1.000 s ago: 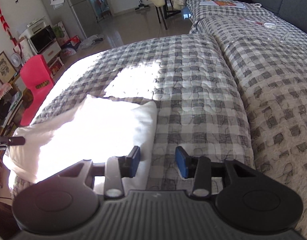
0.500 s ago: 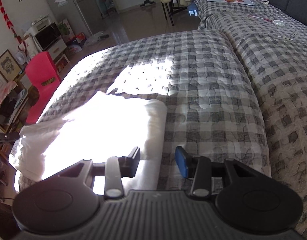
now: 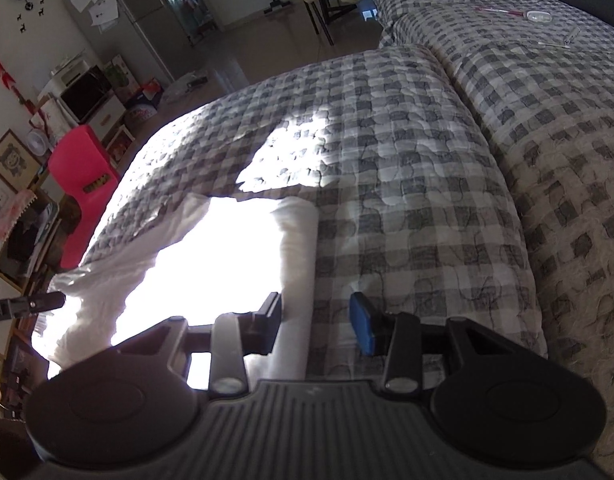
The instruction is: Fold clothes
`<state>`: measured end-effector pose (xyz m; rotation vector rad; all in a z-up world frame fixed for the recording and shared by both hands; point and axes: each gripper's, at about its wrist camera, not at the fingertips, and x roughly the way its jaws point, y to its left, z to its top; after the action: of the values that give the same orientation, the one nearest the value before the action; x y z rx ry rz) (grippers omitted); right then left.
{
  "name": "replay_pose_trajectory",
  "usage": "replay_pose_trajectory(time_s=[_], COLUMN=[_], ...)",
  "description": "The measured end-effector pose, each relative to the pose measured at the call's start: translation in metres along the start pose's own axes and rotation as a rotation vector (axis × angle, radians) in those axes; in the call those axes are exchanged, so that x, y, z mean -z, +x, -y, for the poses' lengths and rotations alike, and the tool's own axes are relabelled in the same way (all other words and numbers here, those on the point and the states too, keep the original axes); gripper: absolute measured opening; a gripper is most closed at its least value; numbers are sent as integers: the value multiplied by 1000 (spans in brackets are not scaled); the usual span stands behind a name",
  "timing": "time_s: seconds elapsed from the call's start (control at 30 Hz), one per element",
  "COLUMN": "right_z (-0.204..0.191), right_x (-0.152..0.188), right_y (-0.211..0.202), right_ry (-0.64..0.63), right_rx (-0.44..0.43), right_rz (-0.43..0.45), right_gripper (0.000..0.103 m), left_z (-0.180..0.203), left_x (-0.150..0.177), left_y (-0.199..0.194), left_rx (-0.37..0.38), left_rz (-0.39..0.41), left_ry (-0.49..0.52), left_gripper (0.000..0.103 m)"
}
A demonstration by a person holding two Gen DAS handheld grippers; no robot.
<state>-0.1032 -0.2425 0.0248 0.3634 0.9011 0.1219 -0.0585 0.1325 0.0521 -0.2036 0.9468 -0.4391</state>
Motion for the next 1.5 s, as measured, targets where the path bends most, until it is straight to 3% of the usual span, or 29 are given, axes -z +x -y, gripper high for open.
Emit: replay_pose_trajectory(time_s=[0.03,0.1,0.17,0.37,0.53,0.67,0.77,1.0,1.17,1.33,1.5], right_z=[1,3,5,2,-1,2,16,39,43,46,46], right_x=[0,0,-1,1,4,3,-9,-28,-38,-40,-39], right_y=[-1,-1,0,-4,-3,1,5,28,37,41,43], right_ry=[2,7,11,-2,-19,-5,62,173,158,136,125], right_rx=[0,3,3,-30,-52,-70,-109,-213,-262,-290,-297], right_rz=[1,0,-3,-12,-43,-53,-35,-35,-23,-34,-23], right_gripper=[43,43,43,42,35,34,35,35,35,34,35], left_z=[4,15,26,70,108,131,156,205,226,240,259], left_x=[0,1,0,-10,-15,-11,8,56,71,69,72], left_y=[8,19,23,26,47,66,72,69,84,106,111], left_rx=[-56,-160,-181,-56,65,185,201,221,167,69,43], left_rz=[-13,-26,-21,16,-24,-89,-84,39,26,-21,-44], left_ry=[21,75,108,172,180,172,256,513,584,516,533], left_gripper=[25,26,30,46,46,45,45,45,45,42,42])
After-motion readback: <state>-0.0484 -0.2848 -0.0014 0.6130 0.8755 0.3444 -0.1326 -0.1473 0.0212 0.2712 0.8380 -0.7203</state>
